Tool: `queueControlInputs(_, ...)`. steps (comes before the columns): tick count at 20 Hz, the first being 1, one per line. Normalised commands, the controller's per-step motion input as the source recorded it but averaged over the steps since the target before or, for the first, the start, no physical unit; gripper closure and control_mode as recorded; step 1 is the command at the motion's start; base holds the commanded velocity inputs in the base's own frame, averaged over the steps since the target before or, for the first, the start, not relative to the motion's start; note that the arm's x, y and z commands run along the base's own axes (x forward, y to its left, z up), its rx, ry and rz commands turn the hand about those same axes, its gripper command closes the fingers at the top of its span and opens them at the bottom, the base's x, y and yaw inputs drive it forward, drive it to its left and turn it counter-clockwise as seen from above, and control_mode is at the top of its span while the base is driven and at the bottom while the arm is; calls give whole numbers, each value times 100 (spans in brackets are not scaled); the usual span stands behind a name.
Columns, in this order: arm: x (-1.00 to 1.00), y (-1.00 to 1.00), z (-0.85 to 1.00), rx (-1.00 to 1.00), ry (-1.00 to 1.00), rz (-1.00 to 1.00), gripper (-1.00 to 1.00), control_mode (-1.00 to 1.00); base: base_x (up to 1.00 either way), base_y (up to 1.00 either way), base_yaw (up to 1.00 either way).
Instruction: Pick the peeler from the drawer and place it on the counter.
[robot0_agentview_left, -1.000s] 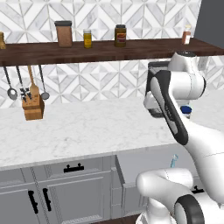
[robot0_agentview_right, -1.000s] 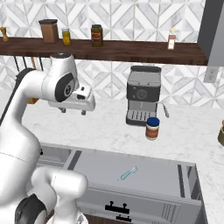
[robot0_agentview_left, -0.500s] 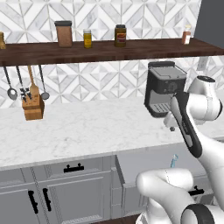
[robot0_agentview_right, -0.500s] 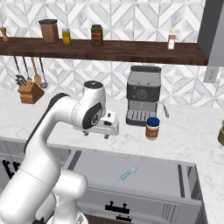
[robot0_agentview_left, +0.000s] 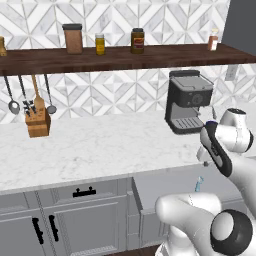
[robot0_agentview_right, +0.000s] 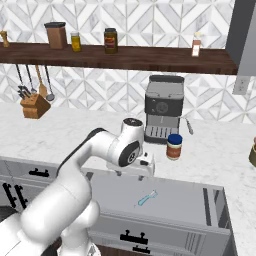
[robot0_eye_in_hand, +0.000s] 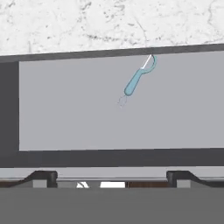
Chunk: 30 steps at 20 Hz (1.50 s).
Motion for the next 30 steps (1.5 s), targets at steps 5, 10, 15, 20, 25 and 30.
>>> queueControlInputs(5, 15, -47, -72, 3, -1, -5, -100, -100, 0, 0, 0)
queueControlInputs(10, 29, -7, -57, 1, -1, -10, -100, -100, 0, 0, 0)
queueControlInputs(15, 15, -1, -45, 1, -2, -8, -100, -100, 0, 0, 0)
queueControlInputs(20, 2, 0, -36, 0, -10, -7, -100, -100, 0, 0, 0)
queueControlInputs(25, 22, 0, -40, 2, -7, -3, -100, -100, 0, 0, 0)
queueControlInputs(30, 25, 0, -32, 0, -3, 0, -100, -100, 0, 0, 0)
